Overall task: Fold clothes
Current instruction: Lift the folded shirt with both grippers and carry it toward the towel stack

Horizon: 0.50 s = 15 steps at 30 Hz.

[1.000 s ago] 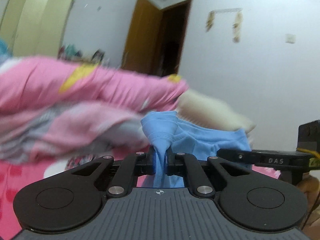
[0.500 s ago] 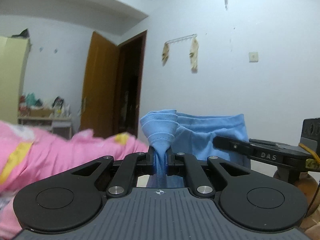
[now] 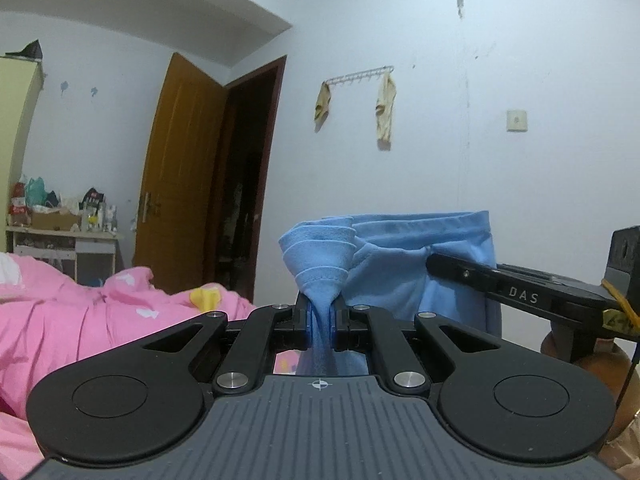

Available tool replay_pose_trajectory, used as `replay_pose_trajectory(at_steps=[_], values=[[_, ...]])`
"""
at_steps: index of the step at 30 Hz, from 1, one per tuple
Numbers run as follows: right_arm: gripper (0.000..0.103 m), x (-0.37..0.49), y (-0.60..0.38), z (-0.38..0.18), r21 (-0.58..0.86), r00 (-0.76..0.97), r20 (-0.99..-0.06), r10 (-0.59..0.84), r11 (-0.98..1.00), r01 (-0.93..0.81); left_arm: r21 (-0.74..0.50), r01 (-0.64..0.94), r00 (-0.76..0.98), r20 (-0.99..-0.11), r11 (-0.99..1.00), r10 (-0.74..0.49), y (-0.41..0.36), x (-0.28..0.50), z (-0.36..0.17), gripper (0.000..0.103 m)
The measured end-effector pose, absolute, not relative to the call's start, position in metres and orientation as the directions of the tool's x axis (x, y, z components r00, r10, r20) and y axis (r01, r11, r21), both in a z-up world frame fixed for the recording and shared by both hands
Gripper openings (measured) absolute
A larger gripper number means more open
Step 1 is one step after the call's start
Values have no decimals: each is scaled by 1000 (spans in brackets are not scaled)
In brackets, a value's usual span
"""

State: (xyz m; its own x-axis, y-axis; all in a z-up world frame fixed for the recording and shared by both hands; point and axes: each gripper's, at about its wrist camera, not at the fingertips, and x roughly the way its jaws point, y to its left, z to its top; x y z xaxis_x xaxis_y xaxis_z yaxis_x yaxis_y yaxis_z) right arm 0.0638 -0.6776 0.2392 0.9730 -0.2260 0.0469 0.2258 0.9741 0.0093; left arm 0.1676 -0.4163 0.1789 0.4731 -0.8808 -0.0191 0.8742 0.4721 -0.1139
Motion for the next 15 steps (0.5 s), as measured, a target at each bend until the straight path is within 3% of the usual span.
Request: replay_pose_trajectory(at_steps=[4, 10, 14, 15], values=[[8, 85, -691, 221, 25, 975, 20, -222, 975, 221, -114, 859, 498, -38, 499, -866, -421, 191, 170, 6], [8, 143, -700, 190, 6, 975, -72, -212, 977, 213, -178, 821, 522, -150, 542, -840, -443, 251, 144, 6], [10, 200, -711, 160, 3, 952, -234, -194, 980, 201, -173, 796, 539, -234, 580, -809, -462, 292, 108, 12], [13, 215, -714, 152, -4, 931, -297, -211, 976, 220, -189, 776, 541, -289, 601, -790, -467, 305, 98, 20]])
